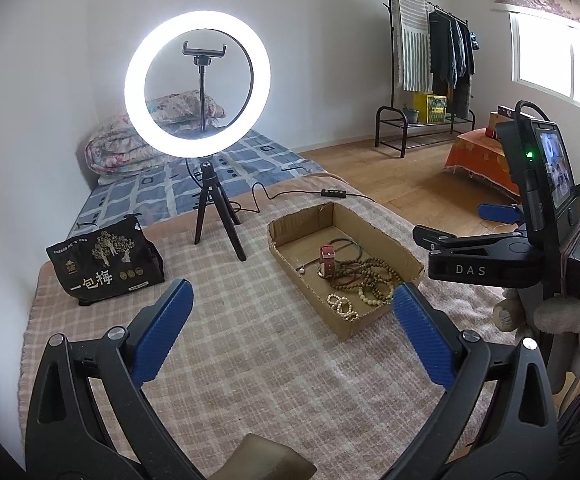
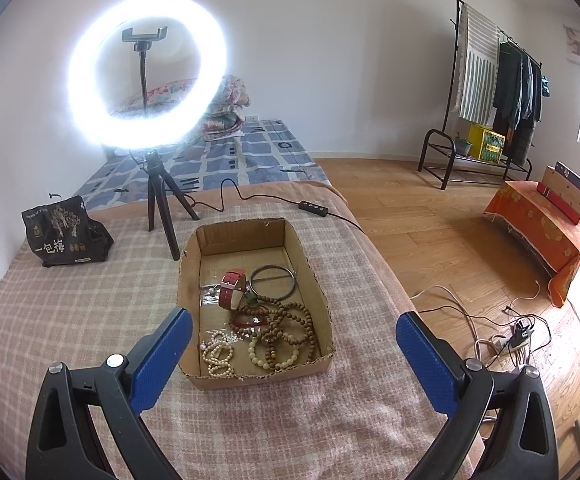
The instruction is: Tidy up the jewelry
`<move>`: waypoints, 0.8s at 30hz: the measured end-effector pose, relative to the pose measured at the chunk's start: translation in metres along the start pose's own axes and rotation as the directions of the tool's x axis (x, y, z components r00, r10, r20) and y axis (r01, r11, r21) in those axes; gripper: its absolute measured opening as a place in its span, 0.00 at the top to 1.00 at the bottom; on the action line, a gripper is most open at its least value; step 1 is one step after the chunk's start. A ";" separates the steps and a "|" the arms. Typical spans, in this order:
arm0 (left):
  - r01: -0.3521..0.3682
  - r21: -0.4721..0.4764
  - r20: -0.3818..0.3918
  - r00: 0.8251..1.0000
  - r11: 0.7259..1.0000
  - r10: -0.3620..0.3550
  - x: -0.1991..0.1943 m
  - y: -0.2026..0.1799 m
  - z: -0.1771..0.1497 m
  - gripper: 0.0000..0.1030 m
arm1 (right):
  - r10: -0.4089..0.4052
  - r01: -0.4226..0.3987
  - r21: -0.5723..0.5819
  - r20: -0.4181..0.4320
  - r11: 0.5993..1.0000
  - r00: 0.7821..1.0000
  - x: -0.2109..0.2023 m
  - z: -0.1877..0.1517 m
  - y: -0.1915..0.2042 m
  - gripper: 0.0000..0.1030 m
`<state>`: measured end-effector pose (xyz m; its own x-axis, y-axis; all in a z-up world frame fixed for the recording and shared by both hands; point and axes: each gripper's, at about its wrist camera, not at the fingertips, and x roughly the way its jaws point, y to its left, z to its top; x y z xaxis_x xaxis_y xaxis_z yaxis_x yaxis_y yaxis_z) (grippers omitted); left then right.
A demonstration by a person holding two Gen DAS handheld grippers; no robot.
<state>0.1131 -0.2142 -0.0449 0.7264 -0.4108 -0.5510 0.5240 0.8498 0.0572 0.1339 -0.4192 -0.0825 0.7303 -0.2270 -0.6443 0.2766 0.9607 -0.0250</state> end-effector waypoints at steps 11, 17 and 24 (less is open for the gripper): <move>-0.029 0.004 -0.019 0.999 1.000 0.029 0.002 -0.002 0.002 0.01 | 0.005 -0.005 0.000 0.000 1.000 1.000 0.001 0.001 0.000 0.00; -0.024 -0.032 -0.049 0.999 0.999 0.023 0.005 0.001 0.003 0.00 | 0.009 -0.009 0.001 -0.004 1.000 1.000 0.001 0.001 0.001 0.00; -0.016 -0.050 -0.062 0.998 0.999 0.013 0.006 0.005 0.003 0.00 | 0.011 -0.011 0.001 -0.005 1.000 1.000 0.001 0.001 0.001 0.00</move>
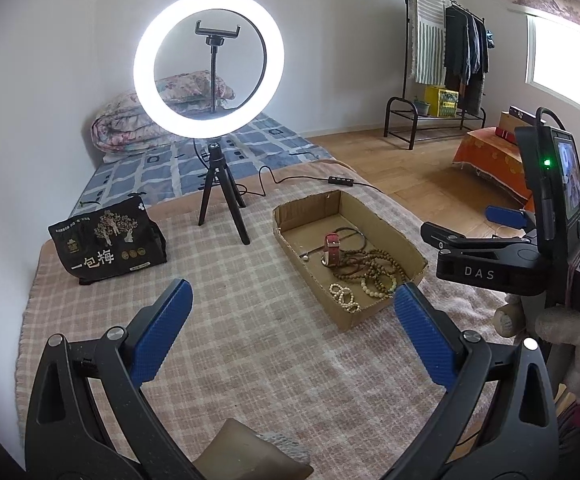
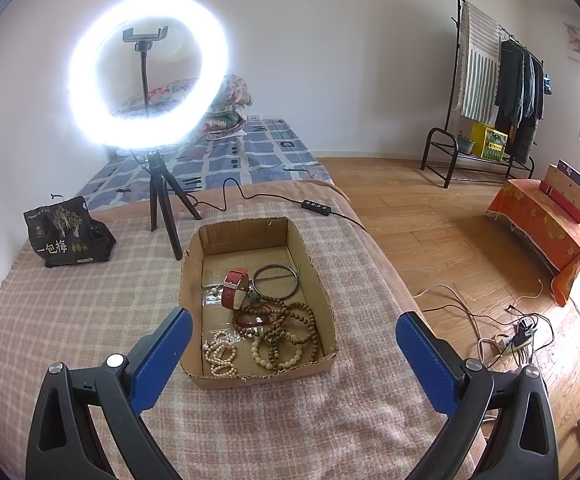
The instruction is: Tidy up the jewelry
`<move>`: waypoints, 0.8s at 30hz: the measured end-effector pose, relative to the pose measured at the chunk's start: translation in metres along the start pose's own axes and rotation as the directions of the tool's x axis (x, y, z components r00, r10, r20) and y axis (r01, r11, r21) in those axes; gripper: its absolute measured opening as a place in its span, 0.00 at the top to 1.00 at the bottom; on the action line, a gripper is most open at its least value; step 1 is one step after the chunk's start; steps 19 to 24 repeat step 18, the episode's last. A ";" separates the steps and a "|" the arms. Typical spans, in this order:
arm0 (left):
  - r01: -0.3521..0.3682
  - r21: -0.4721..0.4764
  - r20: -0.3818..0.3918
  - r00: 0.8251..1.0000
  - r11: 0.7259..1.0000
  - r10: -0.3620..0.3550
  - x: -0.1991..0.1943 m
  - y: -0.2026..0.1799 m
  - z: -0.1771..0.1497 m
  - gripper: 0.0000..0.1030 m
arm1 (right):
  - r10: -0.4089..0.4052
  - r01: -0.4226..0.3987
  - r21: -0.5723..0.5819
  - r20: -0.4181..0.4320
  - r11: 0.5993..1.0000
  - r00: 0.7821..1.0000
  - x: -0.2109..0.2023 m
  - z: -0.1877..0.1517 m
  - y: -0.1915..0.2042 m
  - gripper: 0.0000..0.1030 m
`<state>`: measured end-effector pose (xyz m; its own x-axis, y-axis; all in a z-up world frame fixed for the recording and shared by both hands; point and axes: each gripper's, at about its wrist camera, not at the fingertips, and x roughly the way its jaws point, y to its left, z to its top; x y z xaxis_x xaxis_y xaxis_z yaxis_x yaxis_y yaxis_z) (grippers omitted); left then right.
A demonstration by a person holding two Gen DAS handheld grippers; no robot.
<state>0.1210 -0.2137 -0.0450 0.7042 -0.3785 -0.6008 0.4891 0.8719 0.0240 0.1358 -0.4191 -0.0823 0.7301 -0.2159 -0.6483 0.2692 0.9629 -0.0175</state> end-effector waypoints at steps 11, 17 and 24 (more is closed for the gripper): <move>-0.041 -0.030 0.006 0.999 0.999 0.041 -0.004 0.006 0.000 0.00 | 0.002 -0.002 -0.005 -0.004 1.000 1.000 -0.001 0.000 0.003 0.00; -0.064 -0.019 0.021 0.998 0.998 0.064 -0.006 0.003 -0.001 0.00 | 0.008 -0.008 -0.003 -0.008 1.000 1.000 0.000 0.000 0.004 0.00; -0.066 -0.017 0.024 0.997 0.998 0.067 -0.006 0.002 -0.001 0.00 | 0.010 -0.010 -0.003 -0.010 1.000 1.000 0.000 -0.001 0.004 0.00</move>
